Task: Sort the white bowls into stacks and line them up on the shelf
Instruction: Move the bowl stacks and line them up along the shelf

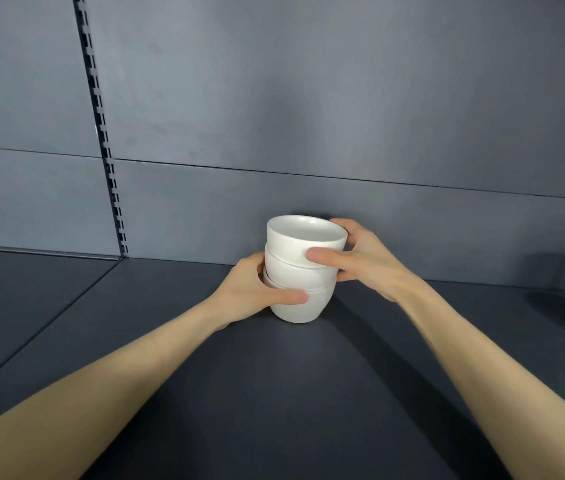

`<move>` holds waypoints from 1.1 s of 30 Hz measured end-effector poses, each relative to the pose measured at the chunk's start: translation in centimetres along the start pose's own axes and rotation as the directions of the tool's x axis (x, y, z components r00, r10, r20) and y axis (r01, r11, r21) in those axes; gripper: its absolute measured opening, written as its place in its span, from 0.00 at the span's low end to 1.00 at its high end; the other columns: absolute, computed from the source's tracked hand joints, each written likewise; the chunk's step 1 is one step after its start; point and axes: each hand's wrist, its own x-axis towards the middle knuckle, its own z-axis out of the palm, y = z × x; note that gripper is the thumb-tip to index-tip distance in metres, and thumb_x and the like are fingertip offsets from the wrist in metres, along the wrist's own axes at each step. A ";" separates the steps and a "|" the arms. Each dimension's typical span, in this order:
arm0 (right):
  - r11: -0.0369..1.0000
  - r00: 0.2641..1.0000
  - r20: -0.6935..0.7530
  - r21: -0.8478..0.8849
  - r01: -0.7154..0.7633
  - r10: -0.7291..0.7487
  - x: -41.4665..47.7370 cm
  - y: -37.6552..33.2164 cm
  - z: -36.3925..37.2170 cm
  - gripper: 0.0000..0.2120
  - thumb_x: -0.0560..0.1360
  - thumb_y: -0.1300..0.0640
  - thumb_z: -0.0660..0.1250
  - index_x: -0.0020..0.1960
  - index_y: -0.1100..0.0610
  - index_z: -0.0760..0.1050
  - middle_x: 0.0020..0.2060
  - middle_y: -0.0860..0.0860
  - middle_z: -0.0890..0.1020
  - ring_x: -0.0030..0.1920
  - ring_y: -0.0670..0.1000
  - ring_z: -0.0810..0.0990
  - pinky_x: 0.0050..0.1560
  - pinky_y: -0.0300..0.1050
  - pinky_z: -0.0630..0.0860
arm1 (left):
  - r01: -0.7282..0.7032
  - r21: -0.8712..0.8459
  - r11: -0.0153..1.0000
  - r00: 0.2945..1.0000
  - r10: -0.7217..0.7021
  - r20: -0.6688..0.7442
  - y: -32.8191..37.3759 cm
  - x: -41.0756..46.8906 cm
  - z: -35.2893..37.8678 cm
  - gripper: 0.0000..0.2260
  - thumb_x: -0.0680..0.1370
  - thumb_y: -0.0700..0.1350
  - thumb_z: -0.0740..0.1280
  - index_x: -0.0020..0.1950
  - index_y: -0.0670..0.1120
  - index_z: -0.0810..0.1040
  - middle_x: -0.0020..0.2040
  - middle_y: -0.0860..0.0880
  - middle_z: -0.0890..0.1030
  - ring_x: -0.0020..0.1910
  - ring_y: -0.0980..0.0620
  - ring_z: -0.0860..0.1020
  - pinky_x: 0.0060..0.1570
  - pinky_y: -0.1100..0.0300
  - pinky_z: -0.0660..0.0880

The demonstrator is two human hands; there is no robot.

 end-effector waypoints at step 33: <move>0.979 0.951 0.247 0.129 0.160 -0.188 0.1 -16.4 34.5 0.25 0.68 0.52 0.77 0.61 0.50 0.71 0.52 0.44 0.80 0.52 0.44 0.80 0.49 0.50 0.82 | 0.056 0.116 0.992 0.917 -0.005 -0.400 -1.2 -25.3 -30.9 0.21 0.63 0.44 0.81 0.52 0.54 0.79 0.47 0.57 0.84 0.45 0.62 0.82 0.39 0.72 0.75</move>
